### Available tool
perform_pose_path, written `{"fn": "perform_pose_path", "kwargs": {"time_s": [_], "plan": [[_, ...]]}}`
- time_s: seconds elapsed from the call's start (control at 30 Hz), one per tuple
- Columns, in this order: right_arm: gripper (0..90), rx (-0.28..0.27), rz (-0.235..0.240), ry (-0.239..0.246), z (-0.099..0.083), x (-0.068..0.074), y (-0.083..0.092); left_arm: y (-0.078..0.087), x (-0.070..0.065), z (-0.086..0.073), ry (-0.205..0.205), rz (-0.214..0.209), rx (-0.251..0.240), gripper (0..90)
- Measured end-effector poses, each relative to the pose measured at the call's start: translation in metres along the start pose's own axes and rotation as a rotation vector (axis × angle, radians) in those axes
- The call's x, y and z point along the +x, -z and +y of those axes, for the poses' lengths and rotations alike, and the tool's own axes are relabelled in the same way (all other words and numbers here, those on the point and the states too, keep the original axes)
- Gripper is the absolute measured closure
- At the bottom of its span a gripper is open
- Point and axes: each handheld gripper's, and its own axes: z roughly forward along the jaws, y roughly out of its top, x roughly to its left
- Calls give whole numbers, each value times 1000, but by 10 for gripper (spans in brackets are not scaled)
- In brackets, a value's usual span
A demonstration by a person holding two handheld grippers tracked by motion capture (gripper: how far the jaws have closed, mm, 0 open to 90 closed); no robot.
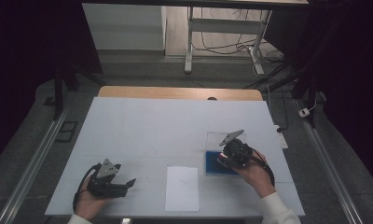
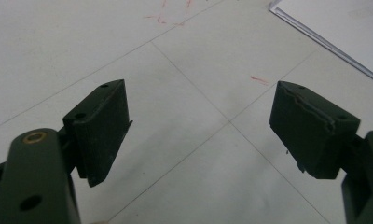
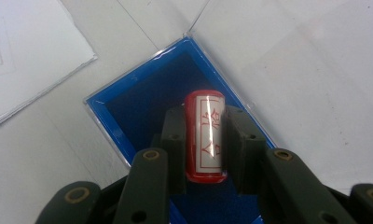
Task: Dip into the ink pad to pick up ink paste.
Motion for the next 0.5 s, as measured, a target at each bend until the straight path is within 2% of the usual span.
{"fn": "perform_pose_path", "kwargs": {"time_s": [0.5], "plan": [[709, -16, 1, -6, -2, 1, -1, 2, 2, -1, 4, 1, -4, 199]]}}
